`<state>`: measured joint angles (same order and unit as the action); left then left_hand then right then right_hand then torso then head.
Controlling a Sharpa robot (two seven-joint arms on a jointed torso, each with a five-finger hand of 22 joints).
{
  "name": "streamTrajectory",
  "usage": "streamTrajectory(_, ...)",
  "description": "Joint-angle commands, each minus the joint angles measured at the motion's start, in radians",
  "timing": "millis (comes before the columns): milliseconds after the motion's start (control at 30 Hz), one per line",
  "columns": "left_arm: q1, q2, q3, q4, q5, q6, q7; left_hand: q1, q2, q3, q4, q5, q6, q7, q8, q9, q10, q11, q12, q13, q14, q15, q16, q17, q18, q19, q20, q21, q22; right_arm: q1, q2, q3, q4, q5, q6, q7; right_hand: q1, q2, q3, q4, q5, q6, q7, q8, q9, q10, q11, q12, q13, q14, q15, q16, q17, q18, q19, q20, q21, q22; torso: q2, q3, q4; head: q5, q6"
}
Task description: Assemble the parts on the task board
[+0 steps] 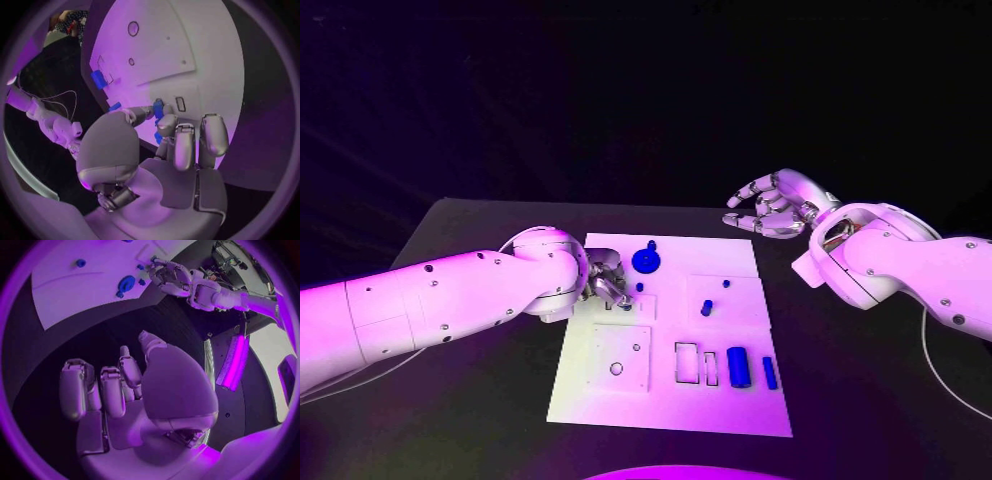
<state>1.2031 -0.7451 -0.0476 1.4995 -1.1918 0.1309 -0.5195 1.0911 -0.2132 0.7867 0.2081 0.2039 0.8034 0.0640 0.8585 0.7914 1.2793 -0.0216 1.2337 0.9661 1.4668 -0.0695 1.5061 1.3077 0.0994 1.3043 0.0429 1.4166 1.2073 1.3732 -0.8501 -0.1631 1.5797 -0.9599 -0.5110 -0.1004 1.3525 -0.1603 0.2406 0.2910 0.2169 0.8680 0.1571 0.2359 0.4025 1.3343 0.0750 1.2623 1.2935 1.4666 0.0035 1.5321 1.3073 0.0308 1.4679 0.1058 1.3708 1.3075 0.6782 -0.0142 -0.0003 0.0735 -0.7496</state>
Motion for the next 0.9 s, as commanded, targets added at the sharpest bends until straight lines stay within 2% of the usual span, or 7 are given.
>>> streamTrajectory(33, -0.002, 0.0, -0.001, 0.0, -0.012, 0.03, -0.006, -0.003, 0.009, 0.184, -0.184, 0.002, 0.017, -0.014, 0.004, 0.002, 0.001, 0.0, -0.001, 0.001, 0.07, -0.007, 0.003, 0.136, -0.019, 0.007, -0.003, 0.004, 0.001, -0.001, 0.0, 0.0, 0.002, -0.015, 0.016, 0.002, -0.007, -0.001, 0.004, 0.0, 0.002, 0.002, 0.001, 0.005, -0.001, -0.007, 0.0, -0.005, -0.001, 0.085, 0.0, -0.004, 0.194, 0.015, -0.002, 0.004, -0.006, 0.182, 0.0, 0.0007, -0.0003, 0.003, 0.001)
streamTrajectory(533, -0.002, -0.001, -0.001, 0.001, 0.006, 0.042, -0.006, -0.007, 0.009, 0.182, -0.184, 0.001, 0.017, -0.015, 0.005, 0.004, 0.006, -0.001, 0.004, 0.01, 0.071, -0.008, 0.003, 0.137, -0.018, 0.006, -0.003, 0.003, 0.0, -0.001, -0.002, 0.0, 0.003, -0.015, 0.019, -0.003, -0.009, -0.002, 0.006, -0.001, 0.003, 0.001, 0.002, 0.005, -0.001, -0.009, 0.0, -0.006, -0.002, 0.085, 0.0, -0.005, 0.194, 0.015, -0.003, 0.004, -0.008, 0.182, 0.001, 0.0004, -0.0006, 0.001, 0.002)
streamTrajectory(900, -0.002, 0.0, 0.0, -0.003, 0.046, 0.049, -0.007, -0.034, 0.018, 0.17, -0.173, 0.003, 0.027, -0.021, 0.009, 0.007, 0.021, -0.006, 0.016, 0.026, 0.072, -0.011, 0.006, 0.141, -0.02, 0.012, -0.006, 0.005, 0.006, -0.002, 0.0, 0.0, 0.002, -0.015, 0.021, -0.004, -0.009, -0.002, 0.006, -0.001, 0.003, 0.001, 0.002, 0.005, -0.001, -0.009, 0.0, -0.006, -0.002, 0.085, 0.0, -0.005, 0.194, 0.015, -0.003, 0.004, -0.008, 0.182, 0.001, 0.0004, -0.0001, 0.001, 0.0)
